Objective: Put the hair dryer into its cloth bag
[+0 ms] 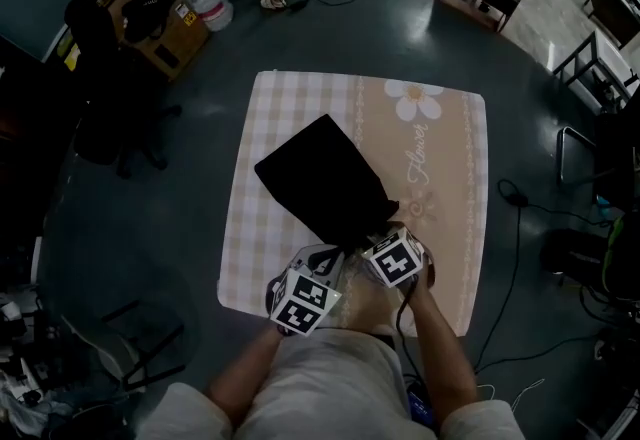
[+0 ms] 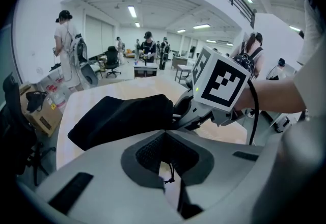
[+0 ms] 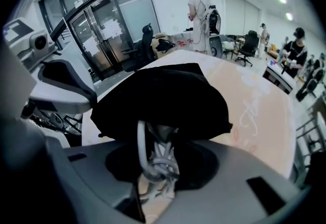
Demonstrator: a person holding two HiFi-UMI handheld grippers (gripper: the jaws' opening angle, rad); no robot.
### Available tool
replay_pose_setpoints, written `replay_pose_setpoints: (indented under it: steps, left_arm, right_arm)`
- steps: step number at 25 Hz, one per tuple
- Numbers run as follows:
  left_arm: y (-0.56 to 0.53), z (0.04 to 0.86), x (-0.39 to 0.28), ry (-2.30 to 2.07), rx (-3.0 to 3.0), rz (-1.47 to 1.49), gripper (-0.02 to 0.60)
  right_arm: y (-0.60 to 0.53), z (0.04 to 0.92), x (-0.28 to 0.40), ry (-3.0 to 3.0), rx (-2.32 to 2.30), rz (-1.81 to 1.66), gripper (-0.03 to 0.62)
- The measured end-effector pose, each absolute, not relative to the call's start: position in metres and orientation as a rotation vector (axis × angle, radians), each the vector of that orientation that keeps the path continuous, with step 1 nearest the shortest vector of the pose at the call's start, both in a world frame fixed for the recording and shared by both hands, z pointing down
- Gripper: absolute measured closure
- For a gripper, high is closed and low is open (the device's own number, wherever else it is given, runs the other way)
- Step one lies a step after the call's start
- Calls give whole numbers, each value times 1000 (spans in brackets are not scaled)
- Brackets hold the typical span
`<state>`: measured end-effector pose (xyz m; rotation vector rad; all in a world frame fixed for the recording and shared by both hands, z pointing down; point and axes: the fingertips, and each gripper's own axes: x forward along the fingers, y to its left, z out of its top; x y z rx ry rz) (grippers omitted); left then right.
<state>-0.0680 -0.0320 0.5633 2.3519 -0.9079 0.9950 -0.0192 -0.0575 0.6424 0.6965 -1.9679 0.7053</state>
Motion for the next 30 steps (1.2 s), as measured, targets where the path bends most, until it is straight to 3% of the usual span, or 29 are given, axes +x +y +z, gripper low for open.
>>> replay_pose_setpoints:
  steps: [30]
  left_arm:
    - [-24,572,-72,-880,2340,1048,575]
  right_arm:
    - [-85,631,-21,-2100,752,1206,450]
